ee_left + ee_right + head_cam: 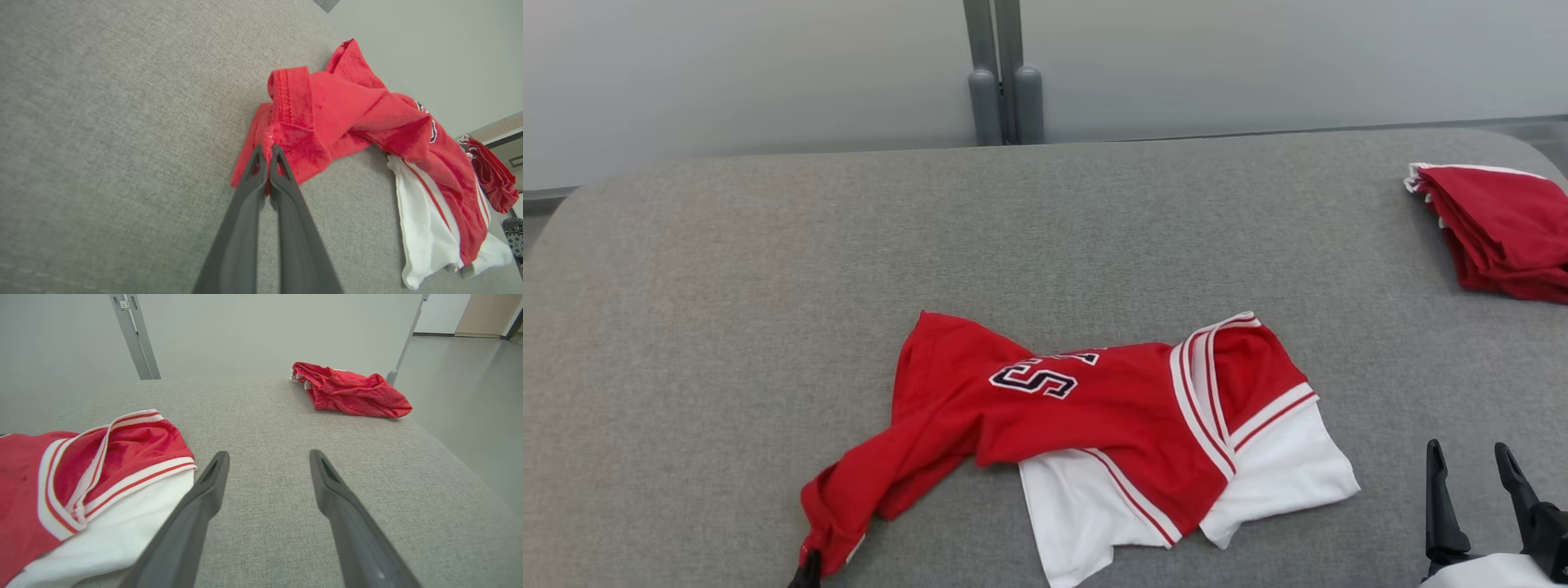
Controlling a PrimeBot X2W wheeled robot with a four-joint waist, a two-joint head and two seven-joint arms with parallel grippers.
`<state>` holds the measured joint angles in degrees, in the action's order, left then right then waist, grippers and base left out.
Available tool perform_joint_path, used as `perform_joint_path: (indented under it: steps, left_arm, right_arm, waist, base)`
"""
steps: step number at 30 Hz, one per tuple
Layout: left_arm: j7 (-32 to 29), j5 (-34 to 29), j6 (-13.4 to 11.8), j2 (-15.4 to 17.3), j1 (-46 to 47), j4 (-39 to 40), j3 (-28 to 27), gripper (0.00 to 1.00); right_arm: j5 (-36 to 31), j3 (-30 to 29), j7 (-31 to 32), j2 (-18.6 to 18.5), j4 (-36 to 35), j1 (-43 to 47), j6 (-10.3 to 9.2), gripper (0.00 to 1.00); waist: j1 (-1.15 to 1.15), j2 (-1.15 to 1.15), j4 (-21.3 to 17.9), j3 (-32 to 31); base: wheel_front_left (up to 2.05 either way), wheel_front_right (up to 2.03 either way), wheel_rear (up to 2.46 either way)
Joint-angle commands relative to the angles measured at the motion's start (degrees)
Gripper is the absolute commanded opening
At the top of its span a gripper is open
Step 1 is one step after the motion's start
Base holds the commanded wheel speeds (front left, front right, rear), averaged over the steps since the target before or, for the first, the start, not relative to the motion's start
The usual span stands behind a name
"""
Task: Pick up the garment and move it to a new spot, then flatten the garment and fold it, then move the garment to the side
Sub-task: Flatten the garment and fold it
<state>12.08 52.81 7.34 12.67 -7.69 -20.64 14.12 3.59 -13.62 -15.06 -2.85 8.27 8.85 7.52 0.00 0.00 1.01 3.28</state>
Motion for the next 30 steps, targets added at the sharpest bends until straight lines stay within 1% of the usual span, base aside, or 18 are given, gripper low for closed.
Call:
perform_joint_path:
  steps: [1, 4, 8, 11, 13, 14, 15, 16, 20, 23, 25, 26, 27, 29, 30]
  left_arm:
    - [0.76, 0.75, 0.19, 0.67, -0.76, -0.89, 0.53, 0.0]
    - [1.56, 2.58, 0.18, 0.77, -1.03, -3.64, 1.32, 0.0]
    - [1.47, 9.09, 0.18, -1.39, -1.08, -6.51, -0.64, 0.0]
    - [-1.12, 13.89, 0.18, -1.05, -1.4, -6.49, -0.26, 0.0]
    - [-1.94, 15.12, 0.19, -0.32, -1.38, -6.29, 0.24, 0.0]
    - [-1.82, 15.82, 0.19, -0.04, -1.27, -6.34, 0.24, 0.3]
    - [-1.36, 16.39, 0.19, 0.12, -1.14, -6.37, -0.04, 0.77]
    - [-0.78, 16.77, 0.19, 0.41, -0.86, -6.57, -0.53, 1.0]
    - [1.36, 17.24, 0.19, 1.3, -0.76, -6.35, -2.68, 1.0]
    - [2.7, 13.56, -0.17, 3.01, -1.81, -5.9, -4.79, 1.0]
    - [3.07, 9.93, -1.63, 3.68, -2.22, -4.92, -6.24, 1.0]
    - [3.21, 6.97, -2.95, 3.78, -2.3, -3.21, -8.83, 1.0]
    - [3.16, 5.12, -3.79, 3.25, -2.43, -1.82, -10.54, 1.0]
    - [3.06, -0.49, -5.26, 1.84, -2.9, 2.54, -13.88, 1.0]
    - [3.06, -3.26, -6.07, 0.63, -3.23, 5.18, -15.18, 1.0]
  right_arm:
    - [-0.36, -0.16, -0.15, -0.12, -0.2, 0.57, -0.07, 1.0]
    - [-1.03, -0.03, -0.15, -0.11, -0.18, 0.86, -0.07, 1.0]
    - [-1.61, 0.33, -0.15, -0.12, -0.15, 1.18, -0.07, 1.0]
    - [-1.71, 0.39, -0.15, -0.12, -0.26, 1.64, -0.07, 1.0]
    - [-1.54, 0.63, -0.15, -0.11, -0.12, 1.78, -0.07, 1.0]
    - [-1.34, 0.75, -0.15, -0.12, -0.05, 1.85, -0.07, 1.0]
    - [-1.13, 0.83, -0.15, -0.12, 0.02, 1.95, -0.07, 1.0]
    - [-0.93, 0.9, -0.15, -0.12, 0.08, 2.03, -0.07, 1.0]
    - [-0.53, 1.3, -0.15, -0.12, 0.33, 1.84, -0.07, 1.0]
    - [-0.3, 1.02, -0.15, -0.12, 0.22, 1.65, -0.07, 1.0]
    - [-0.3, 0.79, -0.15, -0.12, 0.08, 1.53, -0.07, 1.0]
    - [-0.38, 0.64, -0.15, -0.12, -0.04, 1.41, -0.07, 1.0]
    - [-0.38, 0.51, -0.15, -0.12, -0.18, 1.37, -0.07, 1.0]
    - [-0.39, 0.4, -0.16, -0.11, -0.57, 1.26, -0.07, 1.0]
    - [-0.46, 0.41, -0.15, -0.12, -0.8, 1.1, -0.07, 1.0]
  waist:
    - [0.0, 0.0, 2.2, -1.2]
    - [0.0, 0.0, 2.95, -1.95]
    - [0.0, 0.0, 2.86, -2.74]
    - [0.0, 0.0, 2.55, -3.0]
    - [0.0, 0.0, 2.32, -2.95]
    - [0.0, 0.0, 2.14, -2.9]
    - [0.0, 0.0, 1.97, -2.84]
    - [0.0, 0.0, 1.79, -2.75]
    - [0.0, 0.0, 0.86, -2.41]
    - [0.0, 0.0, 0.06, -2.22]
    - [0.0, 0.0, -0.36, -2.24]
    - [0.0, 0.0, -0.75, -2.37]
    - [0.0, 0.0, -0.99, -2.46]
    - [0.0, 0.0, -1.65, -2.68]
    - [0.0, 0.0, -2.13, -2.78]
  base:
    - [0.0, 0.0, 0.0]
    - [0.0, 0.0, 0.0]
    - [0.0, 0.0, 0.0]
    - [0.0, 0.0, 0.0]
    - [0.0, 0.0, 0.0]
    - [0.0, 0.0, 0.0]
    - [0.0, 0.0, 0.0]
    - [0.0, 0.0, 0.0]
    - [0.0, 0.0, 0.0]
    - [0.0, 0.0, 0.0]
    - [0.0, 0.0, 0.0]
    - [0.0, 0.0, 0.0]
    - [0.0, 0.0, 0.0]
    - [0.0, 0.0, 0.0]
    - [0.0, 0.0, 0.0]
